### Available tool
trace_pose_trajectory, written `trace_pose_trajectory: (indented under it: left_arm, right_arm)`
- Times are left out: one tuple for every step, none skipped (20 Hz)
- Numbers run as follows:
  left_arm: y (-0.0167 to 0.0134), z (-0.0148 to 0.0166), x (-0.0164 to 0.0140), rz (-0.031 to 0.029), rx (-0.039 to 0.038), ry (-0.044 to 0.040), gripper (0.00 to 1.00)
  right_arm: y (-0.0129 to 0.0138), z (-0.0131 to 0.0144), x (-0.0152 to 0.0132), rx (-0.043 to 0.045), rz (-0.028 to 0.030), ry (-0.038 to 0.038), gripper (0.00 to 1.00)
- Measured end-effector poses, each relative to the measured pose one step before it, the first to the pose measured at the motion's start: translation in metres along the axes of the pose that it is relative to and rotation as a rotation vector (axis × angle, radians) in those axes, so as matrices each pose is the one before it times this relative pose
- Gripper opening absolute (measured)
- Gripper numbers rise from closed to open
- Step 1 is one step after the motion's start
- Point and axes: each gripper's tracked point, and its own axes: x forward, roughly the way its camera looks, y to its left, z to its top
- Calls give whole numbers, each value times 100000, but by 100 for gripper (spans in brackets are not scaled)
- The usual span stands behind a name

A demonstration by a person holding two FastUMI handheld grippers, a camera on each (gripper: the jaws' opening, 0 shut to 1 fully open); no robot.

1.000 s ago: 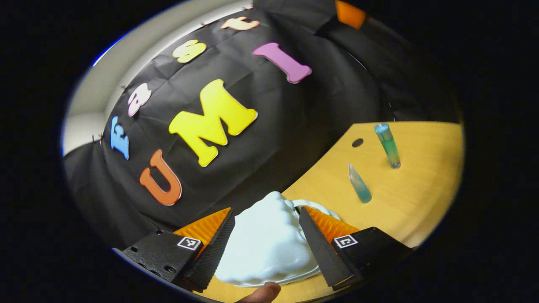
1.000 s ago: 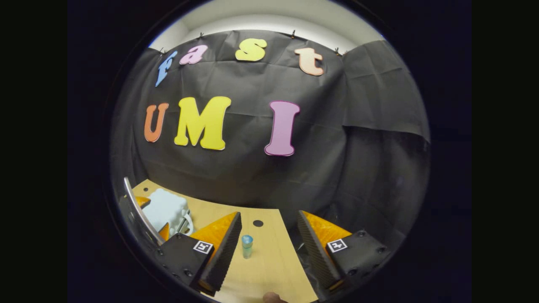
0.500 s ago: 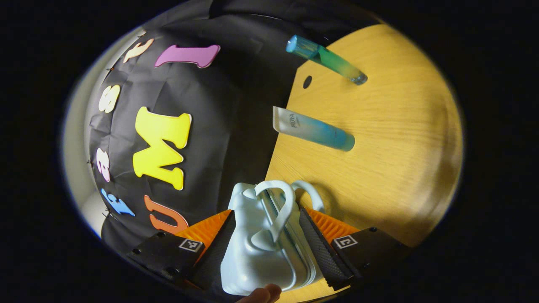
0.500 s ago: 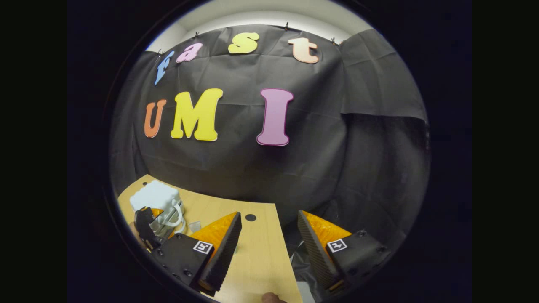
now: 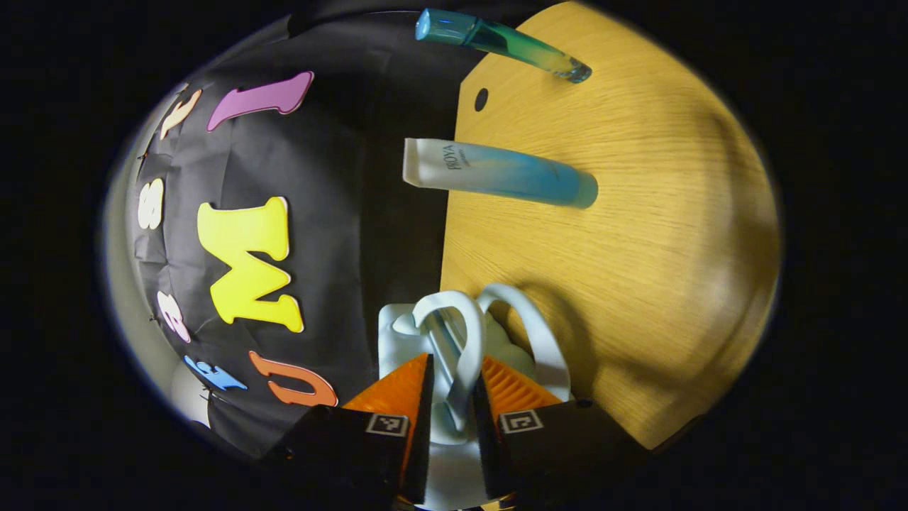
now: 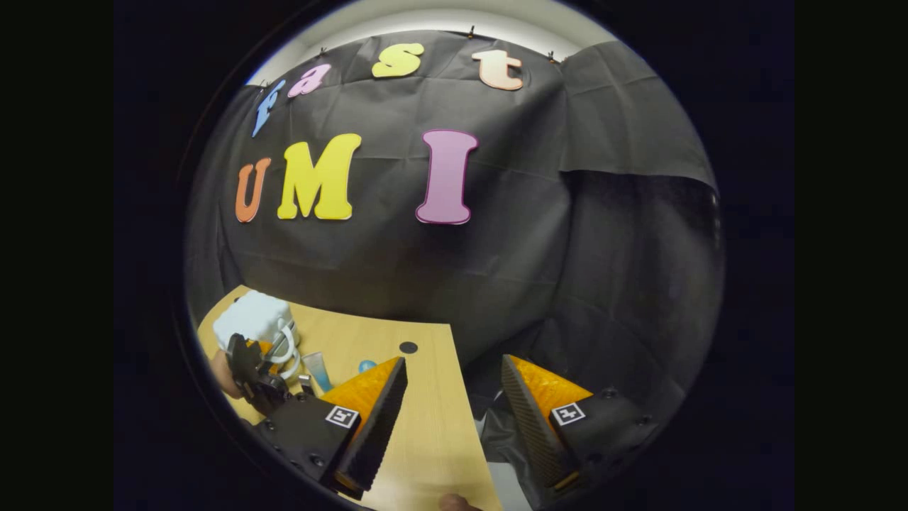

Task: First open the suitcase, pack the skin care products into it, and then close the suitcase.

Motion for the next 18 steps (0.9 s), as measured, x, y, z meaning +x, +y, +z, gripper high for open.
trace_pose_trajectory:
  left_arm:
    - [282, -3, -24, 301, 962, -487, 26]
    - [204, 125, -85, -21, 271, -1178, 17]
    - [94, -29, -153, -200, -954, -366, 14]
    - [222, -314, -33, 16, -1987, -283, 11]
    - [849, -345, -197, 2056, -2044, -465, 10]
    - [895, 86, -377, 1036, -1735, -1611, 6]
    - [611, 137, -99, -320, -1775, -1931, 5]
    - [456, -230, -86, -726, -2377, -1223, 3]
    - [513, -248, -402, -496, -3116, -1249, 3]
    - [682, -208, -487, 220, -2868, -773, 3]
    - [966, -41, -423, 458, -2493, -1785, 3]
    - [1045, -127, -390, 347, -2347, -1177, 3]
    - [1110, -91, -367, 291, -2965, -1286, 3]
    - [1290, -454, -365, 233, -3323, -957, 3]
    - [1380, -406, -351, 864, -3947, -715, 3]
    - [1162, -482, -441, 221, -3865, -505, 3]
    - [1413, -480, -392, 346, -4023, -201, 3]
    - [1437, -595, -540, 178, -3983, -874, 2]
  right_arm:
    - [314, 218, -183, -352, -398, -296, 80]
    - [434, 51, -290, -344, -441, -113, 79]
    - [552, 259, -166, -365, -351, -3, 79]
    - [606, 164, -336, -239, -131, -202, 80]
    - [666, 431, -273, -284, -306, -434, 79]
    - [529, 334, -383, -212, -409, -492, 80]
    - [642, 487, -285, 81, -180, -533, 79]
    - [679, 327, -288, 89, -252, -448, 80]
    - [718, 411, -185, 84, -600, -219, 80]
    - [719, 246, -232, 290, -295, -93, 80]
    - [767, 348, -235, 487, -465, -37, 80]
    - [621, 306, -355, 636, -618, -295, 80]
    - [816, 564, -257, 592, -365, -670, 80]
    - [868, 492, -248, -182, -498, -893, 80]
    - [775, 502, -249, -760, -670, -867, 80]
    - [829, 386, -252, -766, -509, -728, 80]
    - [818, 541, -262, -588, -562, -679, 80]
    - [661, 482, -236, -372, -531, -679, 80]
